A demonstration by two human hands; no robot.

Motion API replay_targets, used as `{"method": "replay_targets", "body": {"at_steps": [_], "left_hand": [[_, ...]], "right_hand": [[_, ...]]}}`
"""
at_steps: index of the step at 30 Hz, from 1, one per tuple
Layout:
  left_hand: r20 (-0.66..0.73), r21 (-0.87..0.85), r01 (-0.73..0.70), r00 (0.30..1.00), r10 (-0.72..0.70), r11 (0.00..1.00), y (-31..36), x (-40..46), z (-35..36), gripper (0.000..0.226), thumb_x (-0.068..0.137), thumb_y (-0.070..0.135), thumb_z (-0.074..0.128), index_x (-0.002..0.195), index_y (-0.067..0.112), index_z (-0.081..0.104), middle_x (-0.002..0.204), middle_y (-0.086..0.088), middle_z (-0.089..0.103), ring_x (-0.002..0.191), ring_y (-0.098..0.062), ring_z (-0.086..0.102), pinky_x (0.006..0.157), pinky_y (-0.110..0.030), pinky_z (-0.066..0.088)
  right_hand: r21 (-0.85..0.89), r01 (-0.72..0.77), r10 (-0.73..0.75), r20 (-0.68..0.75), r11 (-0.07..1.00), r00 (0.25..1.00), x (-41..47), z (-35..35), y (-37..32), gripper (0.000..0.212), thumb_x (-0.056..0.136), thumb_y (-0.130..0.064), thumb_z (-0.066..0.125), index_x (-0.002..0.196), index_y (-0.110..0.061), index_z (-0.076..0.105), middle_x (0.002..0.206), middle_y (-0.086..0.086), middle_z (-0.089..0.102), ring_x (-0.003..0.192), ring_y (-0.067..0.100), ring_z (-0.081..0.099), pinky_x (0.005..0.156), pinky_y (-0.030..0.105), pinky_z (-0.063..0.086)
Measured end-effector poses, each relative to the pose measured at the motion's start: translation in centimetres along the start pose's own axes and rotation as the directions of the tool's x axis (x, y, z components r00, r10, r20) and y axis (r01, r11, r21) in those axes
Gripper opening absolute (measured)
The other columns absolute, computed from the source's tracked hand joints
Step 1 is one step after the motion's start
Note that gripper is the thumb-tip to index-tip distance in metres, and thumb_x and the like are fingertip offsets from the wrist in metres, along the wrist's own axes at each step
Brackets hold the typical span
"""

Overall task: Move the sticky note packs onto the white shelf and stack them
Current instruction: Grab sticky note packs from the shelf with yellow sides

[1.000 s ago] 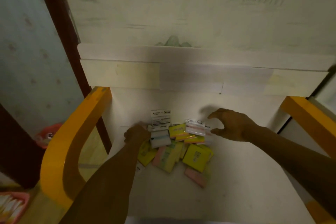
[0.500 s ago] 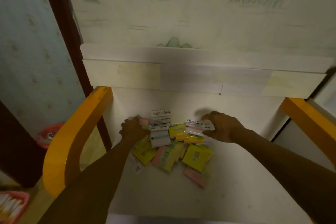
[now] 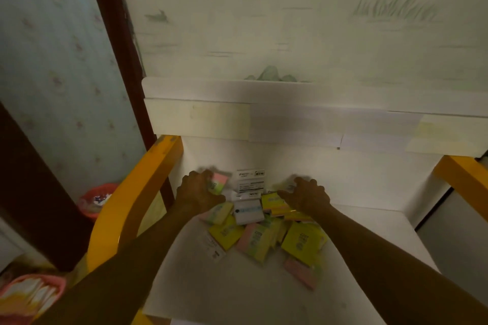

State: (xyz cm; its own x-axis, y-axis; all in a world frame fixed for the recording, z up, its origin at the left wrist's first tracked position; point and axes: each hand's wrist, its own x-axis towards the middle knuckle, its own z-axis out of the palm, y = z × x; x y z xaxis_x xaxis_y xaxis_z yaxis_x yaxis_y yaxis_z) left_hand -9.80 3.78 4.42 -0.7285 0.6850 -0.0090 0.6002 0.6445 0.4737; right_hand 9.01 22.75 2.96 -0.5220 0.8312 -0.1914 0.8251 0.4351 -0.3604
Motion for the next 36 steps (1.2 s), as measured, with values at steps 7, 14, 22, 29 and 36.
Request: {"method": "replay_targets", "body": {"at_steps": [7, 14, 22, 29, 36], "left_hand": [[0.002, 0.047, -0.029, 1.0, 0.029, 0.998, -0.8, -0.6, -0.9, 0.08, 0.063, 0.051, 0.078, 0.133, 0.026, 0.048, 0.13, -0.007, 0.05, 0.118, -0.025, 0.05, 0.096, -0.041, 0.048], [-0.003, 0.086, -0.05, 0.999, 0.051, 0.995, -1.5, -0.1, -1.4, 0.079, 0.062, 0.056, 0.073, 0.132, 0.03, 0.046, 0.131, -0.005, 0.049, 0.118, -0.024, 0.05, 0.093, -0.042, 0.05], [-0.016, 0.123, -0.132, 0.991, 0.135, 0.984, 0.1, 0.2, -2.5, 0.074, 0.067, 0.055, 0.069, 0.133, 0.029, 0.046, 0.137, -0.004, 0.047, 0.123, -0.024, 0.047, 0.098, -0.041, 0.047], [-0.03, 0.102, -0.273, 0.96, 0.277, 0.957, 5.5, 0.0, -4.4, 0.077, 0.062, 0.064, 0.066, 0.129, 0.028, 0.052, 0.131, -0.003, 0.054, 0.118, -0.022, 0.049, 0.097, -0.034, 0.044], [-0.03, 0.075, -0.409, 0.911, 0.412, 0.91, 14.8, -1.5, -5.0, 0.078, 0.06, 0.053, 0.079, 0.128, 0.023, 0.053, 0.123, -0.003, 0.059, 0.107, -0.021, 0.056, 0.087, -0.029, 0.047]], "right_hand": [[0.012, -0.102, 0.102, 0.028, 0.995, 0.994, 0.6, 1.8, -0.3, 0.057, 0.082, -0.033, 0.062, 0.135, -0.02, 0.047, 0.138, 0.009, 0.048, 0.127, 0.033, 0.043, 0.106, 0.044, 0.038], [0.056, -0.113, 0.109, 0.072, 0.992, 0.991, 1.4, 2.0, 0.4, 0.055, 0.075, -0.041, 0.063, 0.127, -0.024, 0.053, 0.128, 0.004, 0.058, 0.117, 0.026, 0.053, 0.1, 0.039, 0.039], [-0.06, -0.046, 0.049, 0.056, 0.997, 0.997, 0.1, -1.2, 1.0, 0.074, 0.072, -0.043, 0.069, 0.136, -0.019, 0.04, 0.133, 0.008, 0.051, 0.124, 0.031, 0.046, 0.098, 0.037, 0.038], [-0.167, 0.032, -0.04, -0.048, 0.985, 0.998, -3.3, -9.4, 4.0, 0.081, 0.071, -0.049, 0.072, 0.14, -0.027, 0.035, 0.134, 0.011, 0.045, 0.125, 0.033, 0.039, 0.096, 0.038, 0.042], [-0.183, 0.055, -0.08, -0.132, 0.982, 0.988, -6.5, -16.3, 8.8, 0.084, 0.068, -0.05, 0.075, 0.14, -0.03, 0.037, 0.129, 0.008, 0.051, 0.117, 0.028, 0.048, 0.095, 0.041, 0.047]]}}
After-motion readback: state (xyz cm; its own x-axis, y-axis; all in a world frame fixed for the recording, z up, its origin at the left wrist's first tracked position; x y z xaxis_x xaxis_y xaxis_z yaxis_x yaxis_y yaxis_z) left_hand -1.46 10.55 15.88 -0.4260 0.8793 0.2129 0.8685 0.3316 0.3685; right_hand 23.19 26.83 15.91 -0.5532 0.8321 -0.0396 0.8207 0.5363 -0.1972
